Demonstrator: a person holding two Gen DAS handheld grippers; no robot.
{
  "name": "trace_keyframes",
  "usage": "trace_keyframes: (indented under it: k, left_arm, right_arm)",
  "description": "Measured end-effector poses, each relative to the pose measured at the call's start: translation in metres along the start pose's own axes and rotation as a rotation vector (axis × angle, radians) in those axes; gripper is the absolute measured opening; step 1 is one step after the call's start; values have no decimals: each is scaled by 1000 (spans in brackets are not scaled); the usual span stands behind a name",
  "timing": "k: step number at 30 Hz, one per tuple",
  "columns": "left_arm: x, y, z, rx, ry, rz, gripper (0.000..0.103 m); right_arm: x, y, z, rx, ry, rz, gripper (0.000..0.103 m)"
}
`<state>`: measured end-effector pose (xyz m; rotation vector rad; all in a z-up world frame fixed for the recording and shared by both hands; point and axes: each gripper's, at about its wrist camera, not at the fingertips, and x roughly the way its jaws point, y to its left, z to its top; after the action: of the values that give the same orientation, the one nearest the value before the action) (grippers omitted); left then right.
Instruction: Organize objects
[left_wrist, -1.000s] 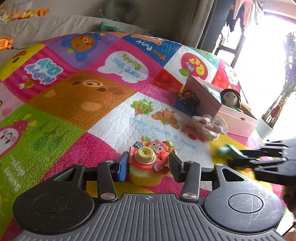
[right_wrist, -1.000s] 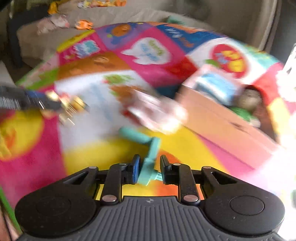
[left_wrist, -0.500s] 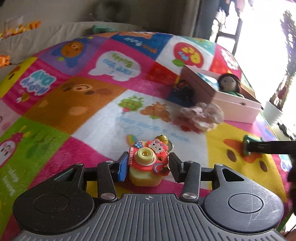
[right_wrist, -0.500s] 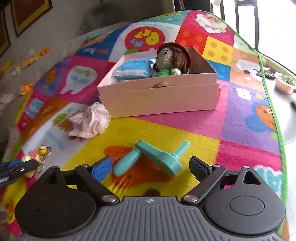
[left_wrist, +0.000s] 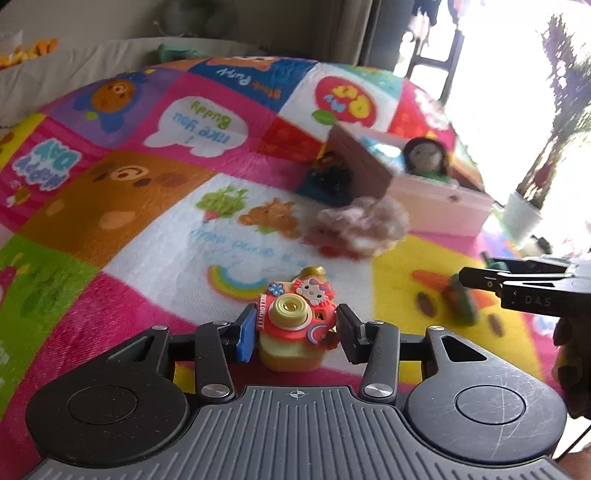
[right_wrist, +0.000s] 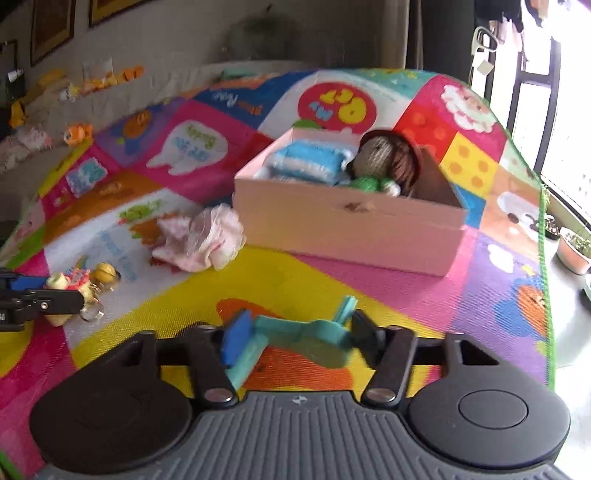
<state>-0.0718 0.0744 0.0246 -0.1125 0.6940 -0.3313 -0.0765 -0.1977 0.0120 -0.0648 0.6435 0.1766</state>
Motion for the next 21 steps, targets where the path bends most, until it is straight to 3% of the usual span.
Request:
trace_keyframes:
  k: [3,8,9,10,14,16,20,21]
  left_arm:
    - [-6,-12,12,39,-34,-14,49]
    - [-14,-31,25,59,-74,-33,49]
    - [-15,-34,25,61,-76,-40,49]
    - [-15,-36,25,60,-74,-51,49]
    - [-11,-43,22,69,-54,-79,49]
    - [-9,-45,20,69,-50,-88,49]
    - [-8,-46,17,83,-47,-78,49]
    - [-9,-45,16,79,-46,-75,49]
  right_arm:
    - [-10,-15,3,13,-20,9,37]
    - [-19,-42,-3,53,-44,-82,37]
    - [-22,-48,-5,70,-45,-78,43]
    - [-25,-54,-8,97,-41,-62,57]
    - [-28,-64,-15,212,-17,-7,68]
    - [-20,-60,-14,284,7,55,82]
    - [6,-21,-8,145,43,-12,82]
    - [15,-12,-6,93,71,-29,77]
